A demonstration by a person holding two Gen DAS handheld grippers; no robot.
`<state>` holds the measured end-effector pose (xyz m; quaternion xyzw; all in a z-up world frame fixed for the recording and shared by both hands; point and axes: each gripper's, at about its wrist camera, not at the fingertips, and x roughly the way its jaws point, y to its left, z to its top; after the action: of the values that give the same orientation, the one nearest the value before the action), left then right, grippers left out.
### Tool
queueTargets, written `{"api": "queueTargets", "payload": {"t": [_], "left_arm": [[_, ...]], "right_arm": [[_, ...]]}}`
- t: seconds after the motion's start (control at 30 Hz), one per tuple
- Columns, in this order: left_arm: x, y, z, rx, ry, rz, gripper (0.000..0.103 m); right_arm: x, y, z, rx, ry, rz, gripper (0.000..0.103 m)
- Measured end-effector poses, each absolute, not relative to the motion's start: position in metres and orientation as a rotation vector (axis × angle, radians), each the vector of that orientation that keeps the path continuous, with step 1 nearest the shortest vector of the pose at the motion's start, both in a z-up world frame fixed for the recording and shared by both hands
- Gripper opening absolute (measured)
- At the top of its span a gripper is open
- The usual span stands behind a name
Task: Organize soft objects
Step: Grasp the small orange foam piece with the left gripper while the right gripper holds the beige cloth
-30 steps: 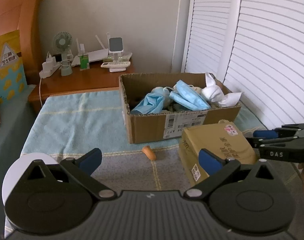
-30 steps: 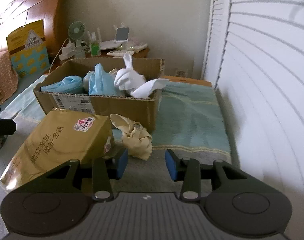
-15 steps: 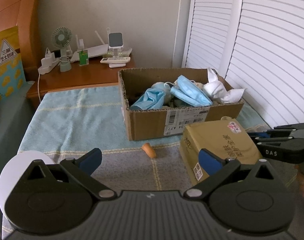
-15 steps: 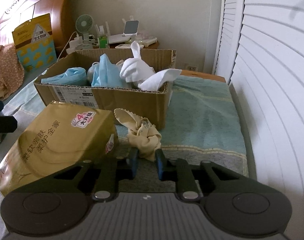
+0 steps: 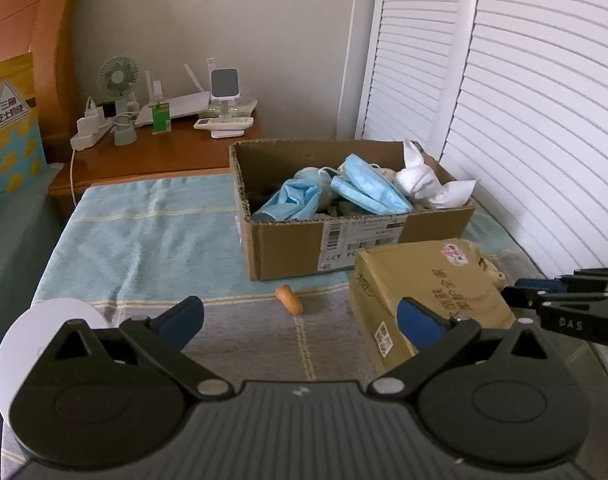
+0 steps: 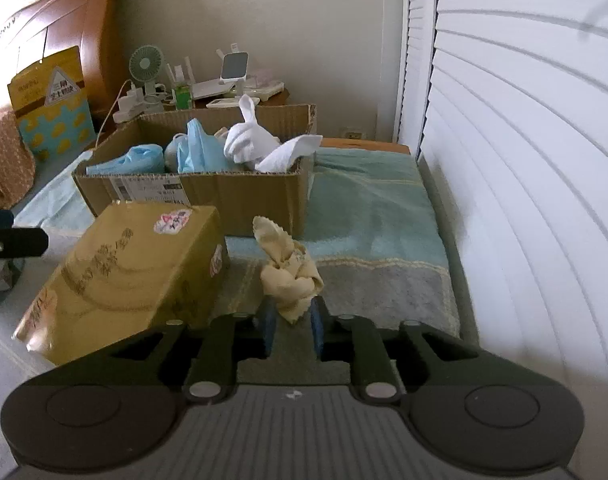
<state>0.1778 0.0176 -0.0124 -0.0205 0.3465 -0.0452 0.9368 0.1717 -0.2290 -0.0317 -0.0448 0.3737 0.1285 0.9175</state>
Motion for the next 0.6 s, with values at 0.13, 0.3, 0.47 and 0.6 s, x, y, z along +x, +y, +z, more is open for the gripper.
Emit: {"api": "queueTargets", "payload": {"t": [0.13,0.3,0.47,0.6], "left_arm": [[0.179,0.021,-0.013,-0.050,0.718,-0.104,0.102],[0.183,0.025,-0.014,-0.052,0.727,-0.097,0.102],[0.187,0.025,-0.019,-0.050,0.742,-0.100,0.102],[0.189,0.024,-0.021,-0.037,0.747,-0.109,0.102]], "right_arm": [[0.178,-0.227,-0.036,-0.101,0.763,0.267,0.046],[0.190,-0.219,-0.041,-0.131,0.750,0.288,0.049],[0.200,-0.216,-0.048,-0.153,0.757,0.292,0.048],[0.199,-0.217,-0.048,-0.154,0.747,0.282,0.031]]}}
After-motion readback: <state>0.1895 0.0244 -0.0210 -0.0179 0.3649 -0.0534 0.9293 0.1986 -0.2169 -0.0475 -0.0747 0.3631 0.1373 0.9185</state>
